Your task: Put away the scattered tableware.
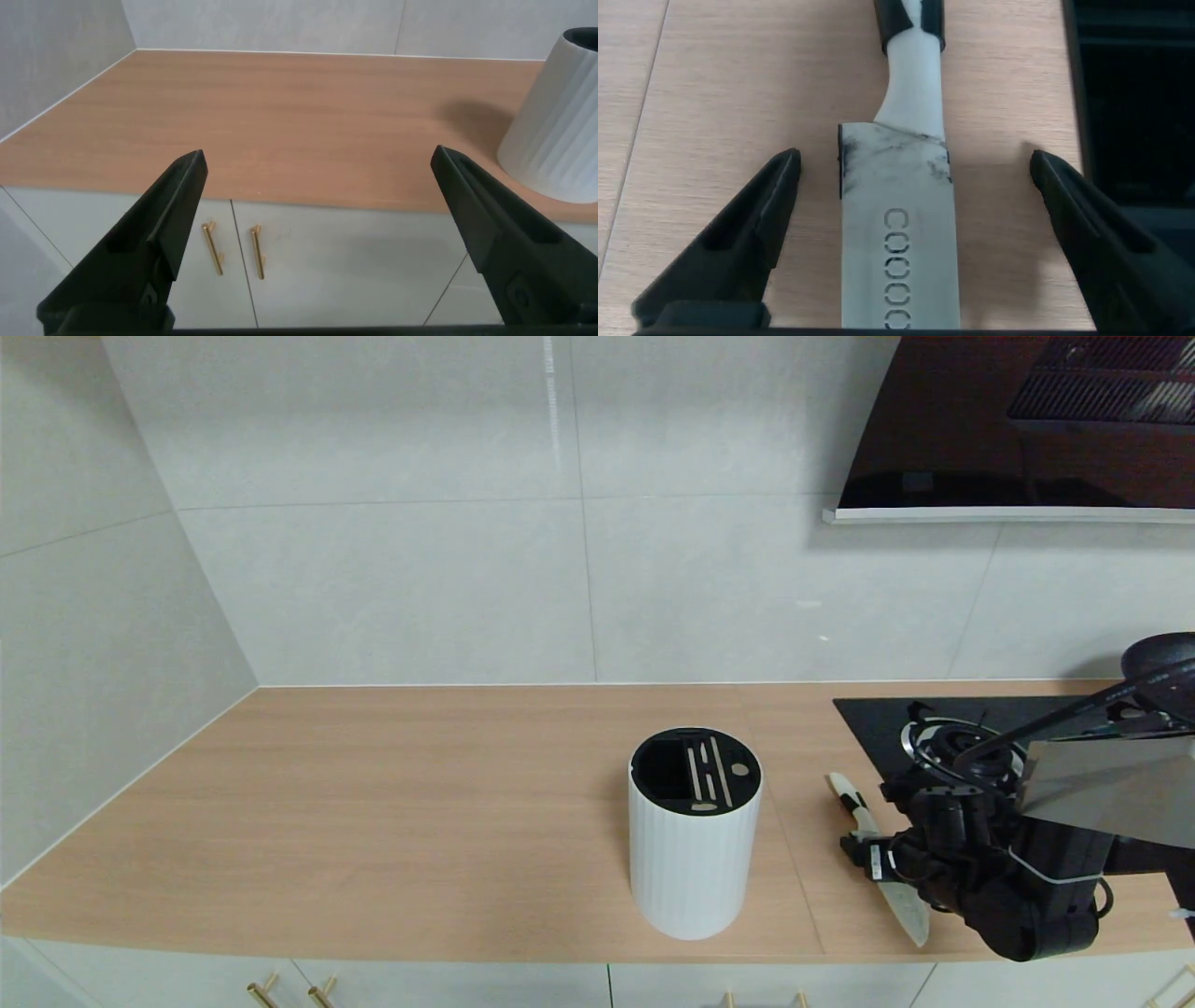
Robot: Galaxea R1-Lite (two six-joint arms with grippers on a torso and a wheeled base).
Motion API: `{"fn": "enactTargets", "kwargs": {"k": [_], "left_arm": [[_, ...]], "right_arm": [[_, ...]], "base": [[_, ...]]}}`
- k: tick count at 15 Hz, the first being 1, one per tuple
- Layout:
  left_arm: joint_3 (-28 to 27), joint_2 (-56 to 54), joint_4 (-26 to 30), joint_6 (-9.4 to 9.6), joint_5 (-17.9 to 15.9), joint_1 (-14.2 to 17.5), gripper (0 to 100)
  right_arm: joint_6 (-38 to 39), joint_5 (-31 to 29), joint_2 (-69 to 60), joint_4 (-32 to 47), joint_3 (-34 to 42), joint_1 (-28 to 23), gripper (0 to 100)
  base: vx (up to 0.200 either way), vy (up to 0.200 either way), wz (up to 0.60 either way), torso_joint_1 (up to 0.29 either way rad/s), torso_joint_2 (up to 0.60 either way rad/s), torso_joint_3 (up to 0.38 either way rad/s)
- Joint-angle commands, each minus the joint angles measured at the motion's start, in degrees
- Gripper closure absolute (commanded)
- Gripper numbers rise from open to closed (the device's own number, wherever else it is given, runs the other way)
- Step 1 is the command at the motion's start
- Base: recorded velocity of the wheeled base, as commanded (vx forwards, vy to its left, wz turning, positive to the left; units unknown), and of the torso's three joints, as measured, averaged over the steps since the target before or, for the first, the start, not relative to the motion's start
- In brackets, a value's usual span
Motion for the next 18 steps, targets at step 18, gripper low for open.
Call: {"fn": "enactTargets", "kwargs": {"k": [18], "left_arm": [[-21.0, 8.6, 3.3, -1.68, -18.4, -2.0, 0]], "right_arm": [[0.8, -1.4, -46.0, 20.3, 1.9, 6.0, 100]], "base": [[0.0, 0.0, 0.0, 0.0, 0.0, 0.0]]}}
